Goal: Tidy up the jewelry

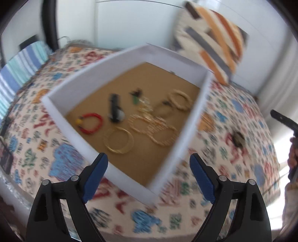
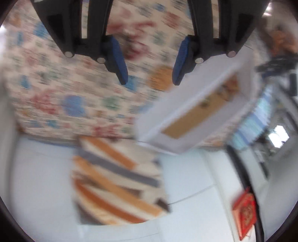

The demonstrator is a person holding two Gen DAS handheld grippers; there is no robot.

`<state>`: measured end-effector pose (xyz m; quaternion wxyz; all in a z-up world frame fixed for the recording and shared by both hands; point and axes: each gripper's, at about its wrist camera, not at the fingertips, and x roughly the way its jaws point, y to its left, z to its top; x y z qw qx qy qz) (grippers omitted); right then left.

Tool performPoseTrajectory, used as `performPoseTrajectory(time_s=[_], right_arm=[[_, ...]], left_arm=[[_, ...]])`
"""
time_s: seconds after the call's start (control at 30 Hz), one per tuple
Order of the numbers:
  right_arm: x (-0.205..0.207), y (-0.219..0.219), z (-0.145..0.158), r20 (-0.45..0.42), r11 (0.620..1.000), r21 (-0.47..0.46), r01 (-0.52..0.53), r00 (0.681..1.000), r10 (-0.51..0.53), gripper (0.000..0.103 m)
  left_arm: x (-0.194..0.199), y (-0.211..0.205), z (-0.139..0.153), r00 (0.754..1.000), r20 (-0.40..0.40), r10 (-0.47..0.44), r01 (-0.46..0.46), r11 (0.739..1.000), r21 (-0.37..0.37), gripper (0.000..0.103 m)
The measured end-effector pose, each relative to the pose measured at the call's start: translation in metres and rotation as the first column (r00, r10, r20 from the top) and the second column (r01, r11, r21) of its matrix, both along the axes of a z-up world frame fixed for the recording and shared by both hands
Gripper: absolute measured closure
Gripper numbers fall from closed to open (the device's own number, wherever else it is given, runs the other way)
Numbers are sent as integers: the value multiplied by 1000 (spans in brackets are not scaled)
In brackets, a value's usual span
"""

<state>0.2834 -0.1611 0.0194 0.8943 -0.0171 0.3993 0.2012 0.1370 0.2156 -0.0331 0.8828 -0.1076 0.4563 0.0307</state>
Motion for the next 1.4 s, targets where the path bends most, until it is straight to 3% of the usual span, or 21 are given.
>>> performPoseTrajectory(time_s=[0.03,0.1,0.23,0.33,0.5,0.63,0.83,0.97,1.03,1.2,1.27,1.3,1.4], right_arm=[[-20,-23,-5,37,994,-92,61,998,-58,53],[-53,-56,-18,50,982,-151,111,993,-105,53],[-92,-95,-57,-79,982,-146,122,988,-135,53],[-97,-97,-78,-138,988,-128,85,985,-103,53],[-75,-63,-82,-127,999,-25,-31,992,27,53],[-26,-28,-94,-131,996,0,-87,988,86,56],[41,5,-140,-210,985,-66,-157,968,140,66],[59,19,-157,-256,972,-143,-185,956,145,66],[64,21,-159,-249,966,-165,-201,956,156,74],[58,14,-141,-247,975,-125,-185,957,150,77],[49,1,-124,-231,986,-38,-165,961,152,79],[40,-8,-112,-219,988,9,-153,964,151,100],[19,-35,-86,-210,986,118,-122,967,145,101]], left_arm=[[-6,-15,-6,1000,-7,-29,29,1000,-9,13],[-15,-52,-25,996,-38,-86,85,996,-42,13],[-16,-113,-70,975,-137,-177,160,979,-124,13],[-13,-147,-93,956,-200,-214,191,973,-128,13],[-9,-184,-97,945,-225,-237,219,970,-102,13],[-12,-194,-93,946,-216,-242,224,969,-103,13],[-17,-185,-103,942,-249,-224,209,974,-84,13],[-15,-166,-112,944,-274,-183,161,982,-101,13],[-14,-162,-115,945,-277,-174,151,983,-101,13],[-15,-162,-115,945,-275,-179,157,983,-100,13],[-17,-161,-114,945,-275,-178,157,983,-97,13],[-17,-161,-115,945,-275,-177,156,983,-97,13],[-17,-160,-115,945,-276,-176,155,983,-95,13]])
